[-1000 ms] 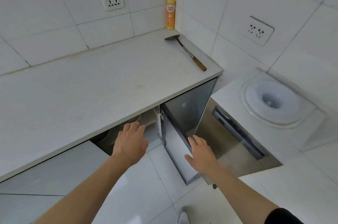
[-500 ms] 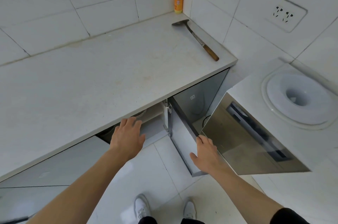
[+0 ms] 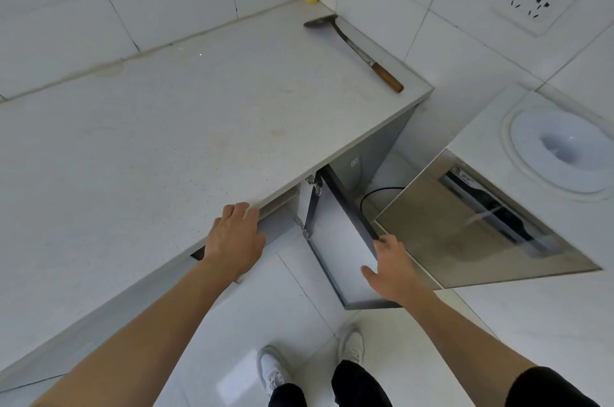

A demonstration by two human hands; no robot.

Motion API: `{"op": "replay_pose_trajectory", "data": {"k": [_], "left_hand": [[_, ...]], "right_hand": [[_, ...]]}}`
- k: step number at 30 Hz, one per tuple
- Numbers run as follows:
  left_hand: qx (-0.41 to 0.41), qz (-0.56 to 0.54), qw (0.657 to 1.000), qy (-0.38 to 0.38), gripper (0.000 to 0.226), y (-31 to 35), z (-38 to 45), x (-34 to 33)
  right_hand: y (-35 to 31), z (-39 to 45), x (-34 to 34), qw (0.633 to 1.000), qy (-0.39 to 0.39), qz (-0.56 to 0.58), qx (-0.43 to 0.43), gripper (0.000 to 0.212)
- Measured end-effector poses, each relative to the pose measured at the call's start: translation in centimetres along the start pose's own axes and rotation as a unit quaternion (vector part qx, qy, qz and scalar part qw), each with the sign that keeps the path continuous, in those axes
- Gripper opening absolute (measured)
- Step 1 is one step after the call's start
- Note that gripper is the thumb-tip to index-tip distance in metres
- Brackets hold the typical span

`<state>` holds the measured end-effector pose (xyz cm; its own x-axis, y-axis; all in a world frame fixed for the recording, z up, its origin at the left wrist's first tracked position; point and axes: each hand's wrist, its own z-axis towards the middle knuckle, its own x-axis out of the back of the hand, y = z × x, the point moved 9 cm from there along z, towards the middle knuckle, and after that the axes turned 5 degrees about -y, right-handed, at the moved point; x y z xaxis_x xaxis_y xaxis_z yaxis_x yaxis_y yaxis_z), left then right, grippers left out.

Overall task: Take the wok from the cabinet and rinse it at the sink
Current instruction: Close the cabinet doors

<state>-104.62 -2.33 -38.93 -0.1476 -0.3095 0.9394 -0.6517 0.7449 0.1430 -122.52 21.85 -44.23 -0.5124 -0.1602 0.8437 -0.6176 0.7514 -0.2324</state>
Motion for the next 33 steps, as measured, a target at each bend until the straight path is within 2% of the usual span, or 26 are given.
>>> {"op": "replay_pose_trajectory", "data": {"k": [8,14,17,21,28,33], "left_hand": [[0.000,-0.004,1.000,-0.010,0.042,-1.9,0.6,-1.4],[0.002,-0.016,1.000,0.001,0.043,-2.7,0.3,-1.2],[0.014,-0.007,1.000,0.003,0.043,-3.5,-0.2,-1.4],[0.027,-0.001,1.000,0.011,0.042,-4.9,-0.8,-1.4],[0.052,-0.031,0.998,0.031,0.037,-6.5,-2.1,-1.6],[0.086,-0.059,0.993,0.052,0.033,-8.3,-3.2,-1.6]], "right_hand": [[-3.5,-1.5,-1.9,0.995,0.012,0.000,0.096,0.045],[-6.6,-1.6,-4.0,0.986,-0.016,-0.030,0.165,0.060],[-7.3,-1.5,-4.0,0.980,-0.005,-0.002,0.196,0.051],[-8.9,-1.0,-4.8,0.972,-0.006,0.017,0.233,0.055],[-14.7,0.2,-5.5,0.955,0.052,-0.043,0.288,0.049],[-18.8,1.7,-5.8,0.950,0.070,-0.093,0.289,0.045]]}}
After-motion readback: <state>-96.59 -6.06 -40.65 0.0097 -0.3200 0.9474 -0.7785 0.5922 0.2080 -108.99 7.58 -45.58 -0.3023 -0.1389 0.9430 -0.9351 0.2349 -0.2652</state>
